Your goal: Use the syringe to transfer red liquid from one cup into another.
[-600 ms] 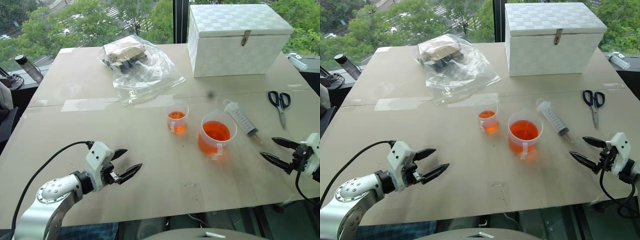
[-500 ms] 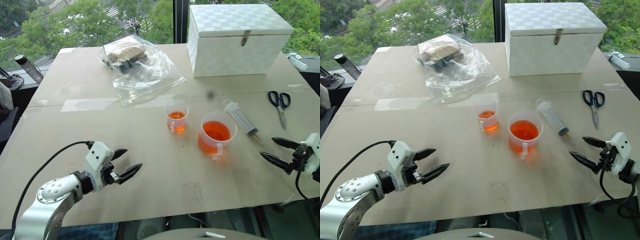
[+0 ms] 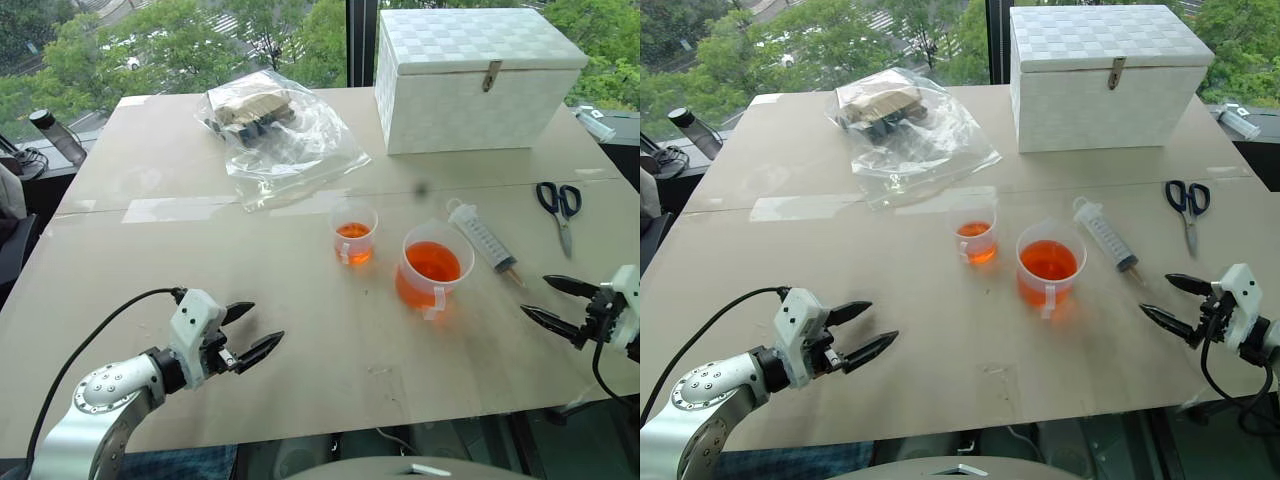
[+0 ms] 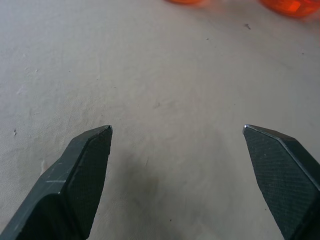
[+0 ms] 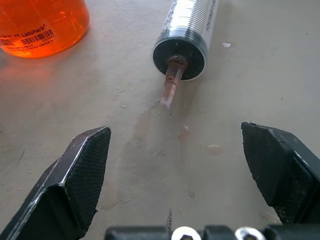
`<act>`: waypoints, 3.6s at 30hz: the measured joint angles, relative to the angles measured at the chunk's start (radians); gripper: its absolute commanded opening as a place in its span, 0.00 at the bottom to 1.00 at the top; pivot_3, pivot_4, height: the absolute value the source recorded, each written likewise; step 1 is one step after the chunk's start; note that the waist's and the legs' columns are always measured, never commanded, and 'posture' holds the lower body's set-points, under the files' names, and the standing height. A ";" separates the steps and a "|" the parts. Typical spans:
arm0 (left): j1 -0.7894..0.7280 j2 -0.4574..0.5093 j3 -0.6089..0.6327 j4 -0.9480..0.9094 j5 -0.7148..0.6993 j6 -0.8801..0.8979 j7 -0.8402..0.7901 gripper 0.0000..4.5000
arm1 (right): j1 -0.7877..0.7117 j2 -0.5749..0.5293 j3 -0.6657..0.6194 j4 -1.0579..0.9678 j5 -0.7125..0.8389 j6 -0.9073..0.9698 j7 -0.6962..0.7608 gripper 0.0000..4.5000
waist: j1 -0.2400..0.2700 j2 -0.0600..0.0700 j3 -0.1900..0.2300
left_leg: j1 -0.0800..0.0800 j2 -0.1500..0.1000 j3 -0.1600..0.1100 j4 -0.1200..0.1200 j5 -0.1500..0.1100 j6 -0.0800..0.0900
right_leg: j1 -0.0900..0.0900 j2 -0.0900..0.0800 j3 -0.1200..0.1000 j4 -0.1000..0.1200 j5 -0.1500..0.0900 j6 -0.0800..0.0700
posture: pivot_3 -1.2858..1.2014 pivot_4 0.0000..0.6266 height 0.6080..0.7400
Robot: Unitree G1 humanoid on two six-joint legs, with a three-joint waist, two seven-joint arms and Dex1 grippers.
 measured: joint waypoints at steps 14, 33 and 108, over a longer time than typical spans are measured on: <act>-0.125 0.077 0.043 -0.021 -0.078 0.051 -0.029 0.95 | -0.081 -0.121 0.017 -0.074 0.005 0.168 -0.002 0.99 | 0.000 0.001 0.000 | -0.001 0.000 -0.001 0.000 0.000 0.000 | -0.001 0.000 0.000 0.000 0.000 0.000 | 0.52 0.24 1.00; -1.023 0.318 -0.211 0.021 -0.249 0.313 -0.140 0.95 | -0.879 -0.023 0.525 0.104 -0.155 0.787 -0.225 0.99 | 0.006 -0.001 0.002 | -0.021 -0.002 0.000 0.005 0.003 -0.004 | -0.018 0.004 -0.001 0.002 0.001 0.001 | 0.52 0.24 1.00; -1.376 -0.405 -0.414 0.300 -0.131 0.395 0.130 1.00 | -0.188 0.563 0.230 -0.793 0.052 0.188 -0.581 0.34 | -0.003 -0.002 0.004 | -0.018 -0.002 -0.001 0.014 0.004 -0.007 | -0.019 0.009 0.002 0.016 0.000 0.002 | 0.52 0.24 1.00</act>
